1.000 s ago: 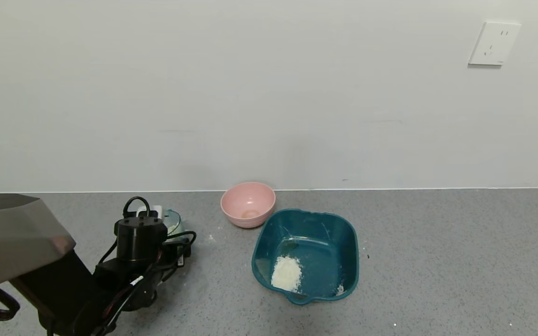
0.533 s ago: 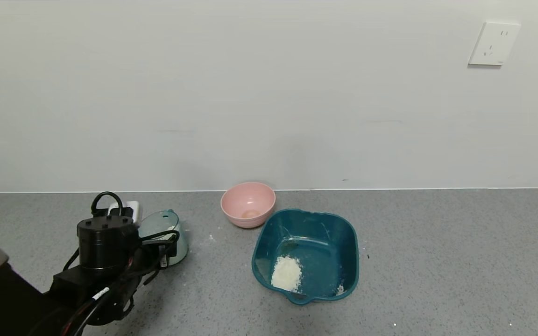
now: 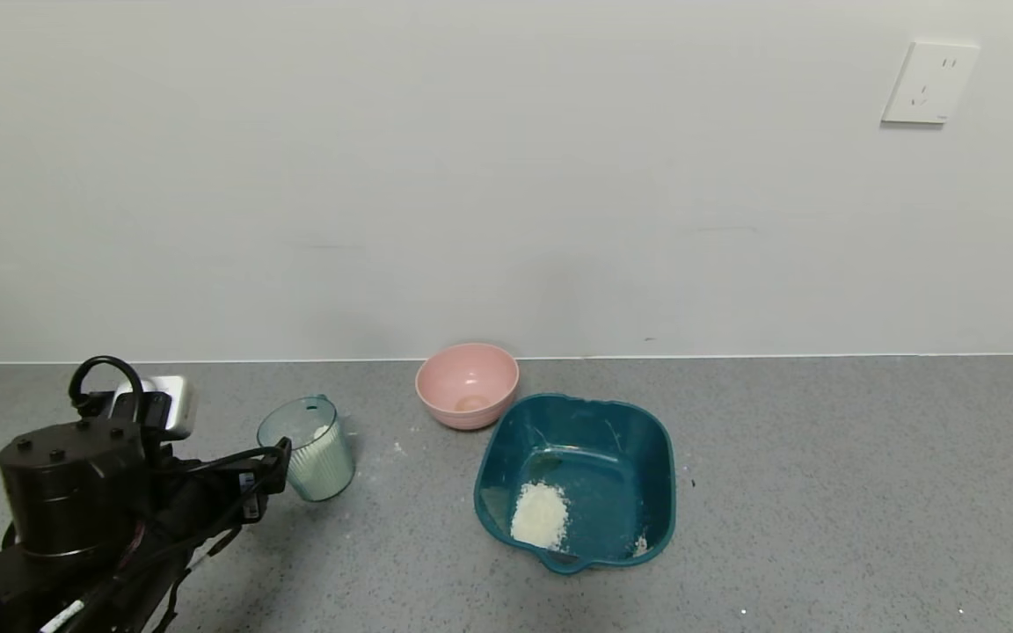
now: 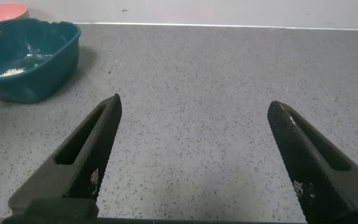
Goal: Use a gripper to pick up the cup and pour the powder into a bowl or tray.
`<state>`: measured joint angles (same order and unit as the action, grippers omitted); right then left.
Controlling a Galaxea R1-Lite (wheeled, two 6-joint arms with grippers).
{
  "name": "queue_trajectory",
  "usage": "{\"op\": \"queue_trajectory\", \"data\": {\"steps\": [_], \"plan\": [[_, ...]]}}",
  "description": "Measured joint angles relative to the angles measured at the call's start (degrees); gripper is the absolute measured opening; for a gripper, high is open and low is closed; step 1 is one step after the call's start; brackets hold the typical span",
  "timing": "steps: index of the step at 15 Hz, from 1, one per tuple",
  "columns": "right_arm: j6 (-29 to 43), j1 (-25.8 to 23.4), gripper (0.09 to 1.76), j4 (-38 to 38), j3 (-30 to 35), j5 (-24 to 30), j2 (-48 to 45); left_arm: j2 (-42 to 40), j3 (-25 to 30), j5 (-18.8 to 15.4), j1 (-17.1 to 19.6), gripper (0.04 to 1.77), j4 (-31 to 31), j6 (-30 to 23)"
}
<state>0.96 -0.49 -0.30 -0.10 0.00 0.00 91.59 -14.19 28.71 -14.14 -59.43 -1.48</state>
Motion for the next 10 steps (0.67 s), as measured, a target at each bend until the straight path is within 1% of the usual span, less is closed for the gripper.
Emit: {"op": "queue_trajectory", "data": {"steps": [4, 6, 8, 10], "plan": [[0.0, 0.0, 1.71, 0.0, 0.0, 0.0, 0.0, -7.3, 5.4, 0.0, -0.1, 1.71, 0.2, 1.9], [0.0, 0.0, 1.71, 0.0, 0.0, 0.0, 0.0, -11.5, 7.4, 0.0, -0.1, 1.71, 2.6, 2.4], [0.0, 0.0, 1.71, 0.0, 0.0, 0.0, 0.0, -17.2, 8.5, 0.0, -0.3, 1.71, 7.9, 2.5], [0.0, 0.0, 1.71, 0.0, 0.0, 0.0, 0.0, -24.4, 9.0, 0.6, -1.6, 1.71, 15.2, 2.4]]}}
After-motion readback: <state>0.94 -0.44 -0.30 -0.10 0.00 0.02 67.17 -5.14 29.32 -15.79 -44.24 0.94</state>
